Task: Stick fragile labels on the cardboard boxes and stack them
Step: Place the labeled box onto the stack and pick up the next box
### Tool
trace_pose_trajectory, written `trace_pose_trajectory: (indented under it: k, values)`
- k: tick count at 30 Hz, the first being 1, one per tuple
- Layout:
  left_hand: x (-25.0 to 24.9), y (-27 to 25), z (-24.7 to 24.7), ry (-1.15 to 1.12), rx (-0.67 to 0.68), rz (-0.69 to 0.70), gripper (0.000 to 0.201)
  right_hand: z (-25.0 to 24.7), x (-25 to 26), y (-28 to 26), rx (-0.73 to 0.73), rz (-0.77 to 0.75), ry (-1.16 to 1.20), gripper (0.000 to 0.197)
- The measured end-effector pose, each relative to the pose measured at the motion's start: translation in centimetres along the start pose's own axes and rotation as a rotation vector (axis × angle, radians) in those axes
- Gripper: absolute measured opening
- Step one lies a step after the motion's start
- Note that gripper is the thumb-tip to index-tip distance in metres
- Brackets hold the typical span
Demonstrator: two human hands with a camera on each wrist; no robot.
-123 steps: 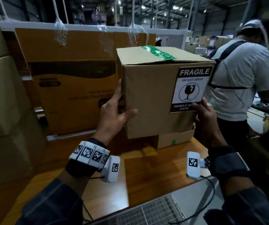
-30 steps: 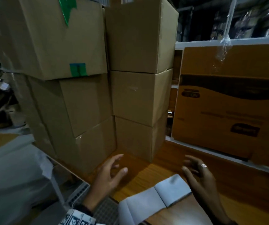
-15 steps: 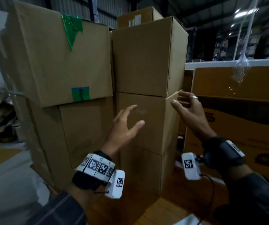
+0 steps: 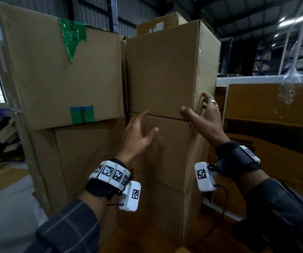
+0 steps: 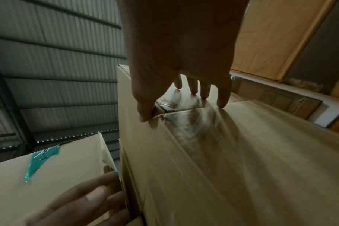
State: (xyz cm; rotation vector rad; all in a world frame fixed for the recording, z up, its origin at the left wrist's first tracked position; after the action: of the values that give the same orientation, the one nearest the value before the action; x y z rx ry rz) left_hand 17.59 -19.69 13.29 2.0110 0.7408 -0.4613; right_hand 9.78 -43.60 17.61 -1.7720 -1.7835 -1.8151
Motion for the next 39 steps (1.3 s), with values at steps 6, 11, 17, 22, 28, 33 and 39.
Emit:
trace_pose_trajectory:
  k: [6, 11, 17, 22, 28, 33, 39]
  values:
    - [2.7, 2.6, -0.2, -0.029, 0.066, -0.107, 0.089, -1.5, -0.3, -0.4, -0.088, -0.049, 0.035, 0.099]
    - [3.6, 3.9, -0.5, -0.057, 0.017, -0.121, 0.096, -2.0, -0.8, -0.9, -0.12, -0.045, 0.026, 0.097]
    - [3.8, 3.7, 0.3, -0.117, -0.005, -0.094, 0.101, -1.5, -0.3, -1.8, -0.106, -0.047, 0.056, 0.08]
    - [3.6, 2.6, 0.6, -0.215, -0.073, -0.102, 0.106, -1.8, 0.4, -2.5, -0.032, -0.089, 0.201, 0.078]
    - [2.1, 1.9, -0.6, -0.324, -0.224, -0.043, 0.083, -3.4, 2.9, -5.4, 0.01, -0.146, 0.188, 0.06]
    - [0.5, 0.7, -0.9, -0.511, -0.263, 0.065, 0.074, -6.0, 6.5, -8.8, -0.026, -0.18, 0.116, 0.055]
    - [-3.6, -2.7, -0.6, -0.665, -0.239, 0.193, 0.068, -9.5, 10.2, -14.4, -0.118, -0.203, 0.001, 0.055]
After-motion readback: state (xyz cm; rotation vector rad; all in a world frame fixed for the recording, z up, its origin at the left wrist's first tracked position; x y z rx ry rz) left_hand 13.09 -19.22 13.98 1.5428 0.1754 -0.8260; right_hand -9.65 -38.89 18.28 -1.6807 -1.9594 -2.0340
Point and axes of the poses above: each hand's wrist, its own y-axis towards the middle knuckle, its own z-axis out of the palm, x = y × z, the point moved 9 cm from there along y, towards the middle knuckle, and after that the axes turned 8 degrees about x, right-handed, at the moved point
